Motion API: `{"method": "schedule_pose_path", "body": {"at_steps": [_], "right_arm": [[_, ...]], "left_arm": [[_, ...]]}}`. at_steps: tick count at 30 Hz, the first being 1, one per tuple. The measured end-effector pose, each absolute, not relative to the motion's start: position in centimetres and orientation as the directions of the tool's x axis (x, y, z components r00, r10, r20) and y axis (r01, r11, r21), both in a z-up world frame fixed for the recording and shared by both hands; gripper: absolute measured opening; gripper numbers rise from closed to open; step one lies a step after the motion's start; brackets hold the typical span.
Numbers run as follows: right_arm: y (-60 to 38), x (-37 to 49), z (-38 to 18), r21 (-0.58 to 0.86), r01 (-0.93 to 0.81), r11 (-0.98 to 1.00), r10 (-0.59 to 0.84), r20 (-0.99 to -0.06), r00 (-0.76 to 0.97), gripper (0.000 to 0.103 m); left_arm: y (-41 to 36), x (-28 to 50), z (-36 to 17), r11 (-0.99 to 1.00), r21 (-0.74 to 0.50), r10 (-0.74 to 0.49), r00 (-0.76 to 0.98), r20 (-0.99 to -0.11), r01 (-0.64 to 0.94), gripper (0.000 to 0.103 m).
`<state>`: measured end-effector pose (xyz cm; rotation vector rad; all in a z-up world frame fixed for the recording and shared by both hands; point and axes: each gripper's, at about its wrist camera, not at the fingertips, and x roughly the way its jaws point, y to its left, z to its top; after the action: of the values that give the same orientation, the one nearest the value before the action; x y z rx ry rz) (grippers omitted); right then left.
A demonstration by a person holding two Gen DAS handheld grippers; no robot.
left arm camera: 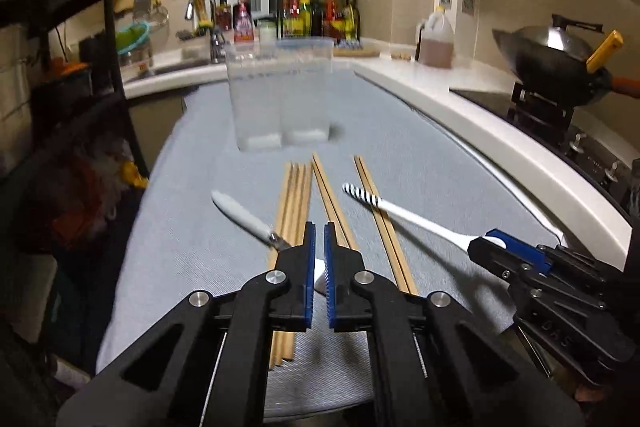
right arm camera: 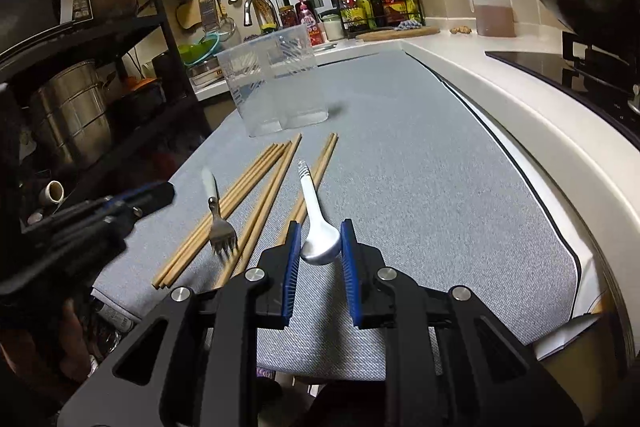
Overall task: Organize utensils
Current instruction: 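Lift the spoon with the right gripper while the left gripper grasps the white-handled fork, then carry the spoon and fork toward the clear container with both grippers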
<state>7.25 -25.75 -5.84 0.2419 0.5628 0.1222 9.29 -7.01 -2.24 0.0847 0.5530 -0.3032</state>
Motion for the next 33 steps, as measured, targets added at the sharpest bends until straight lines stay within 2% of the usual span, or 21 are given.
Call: {"method": "schedule_pose_path", "body": {"at_steps": [4, 5, 6, 8, 9, 16, 18, 21, 22, 23, 25, 26, 30, 33], "right_arm": [[-25.5, 7.4, -5.8, 0.259, -0.055, 0.964, 0.186, -0.514, 0.837, 0.021], [-25.4, 7.4, -5.9, 0.257, -0.054, 0.965, 0.184, -0.518, 0.835, 0.021], [-25.4, 7.4, -6.0, 0.256, -0.052, 0.965, 0.183, -0.522, 0.833, 0.021], [-25.4, 7.4, -6.1, 0.259, -0.047, 0.965, 0.183, -0.528, 0.829, 0.021], [-25.5, 7.3, -6.1, 0.260, -0.044, 0.965, 0.181, -0.530, 0.828, 0.021], [-25.9, 7.4, -6.1, 0.258, -0.035, 0.966, 0.173, -0.536, 0.826, 0.020], [-26.0, 7.4, -6.2, 0.261, -0.034, 0.965, 0.175, -0.540, 0.824, 0.020], [-26.0, 7.4, -6.4, 0.268, -0.029, 0.963, 0.176, -0.546, 0.819, 0.020], [-26.1, 7.4, -6.4, 0.269, -0.028, 0.963, 0.177, -0.548, 0.818, 0.017], [-26.1, 7.4, -6.4, 0.269, -0.028, 0.963, 0.177, -0.548, 0.818, 0.012], [-26.1, 7.4, -6.4, 0.266, -0.028, 0.964, 0.175, -0.548, 0.818, 0.012], [-26.1, 7.4, -6.4, 0.265, -0.030, 0.964, 0.175, -0.545, 0.820, 0.010], [-25.9, 7.3, -6.4, 0.255, -0.036, 0.966, 0.173, -0.539, 0.824, 0.007], [-26.4, 7.4, -6.7, 0.277, -0.013, 0.961, 0.168, -0.544, 0.822, 0.014]], "left_arm": [[-7.1, 9.6, -2.3, 0.943, 0.020, -0.272, 0.805, -0.527, 0.332, 0.004], [-7.4, 9.8, -2.8, 0.943, 0.029, -0.264, 0.795, -0.546, 0.333, 0.010], [-7.7, 9.8, -3.2, 0.944, 0.036, -0.254, 0.792, -0.556, 0.328, 0.029], [-8.1, 9.6, -4.1, 0.948, 0.043, -0.238, 0.793, -0.561, 0.315, 0.059], [-8.2, 9.4, -4.2, 0.950, 0.041, -0.237, 0.802, -0.548, 0.308, 0.060], [-10.0, 9.3, -6.8, 0.929, 0.125, -0.226, 0.803, -0.552, 0.347, 0.057], [-10.4, 9.6, -7.4, 0.923, 0.140, -0.225, 0.798, -0.559, 0.359, 0.048], [-10.8, 9.6, -7.8, 0.915, 0.187, -0.209, 0.814, -0.542, 0.359, 0.041], [-10.9, 9.6, -7.9, 0.910, 0.207, -0.202, 0.821, -0.535, 0.359, 0.040], [-11.1, 9.6, -7.9, 0.906, 0.220, -0.200, 0.824, -0.530, 0.361, 0.034], [-11.3, 9.7, -8.1, 0.893, 0.234, -0.212, 0.819, -0.533, 0.383, 0.022], [-11.4, 9.7, -8.2, 0.889, 0.240, -0.214, 0.816, -0.537, 0.391, 0.010], [-11.3, 9.6, -7.9, 0.895, 0.234, -0.213, 0.824, -0.525, 0.380, 0.009], [-11.0, 9.2, -7.3, 0.898, 0.238, -0.214, 0.840, -0.499, 0.370, 0.008]]}}
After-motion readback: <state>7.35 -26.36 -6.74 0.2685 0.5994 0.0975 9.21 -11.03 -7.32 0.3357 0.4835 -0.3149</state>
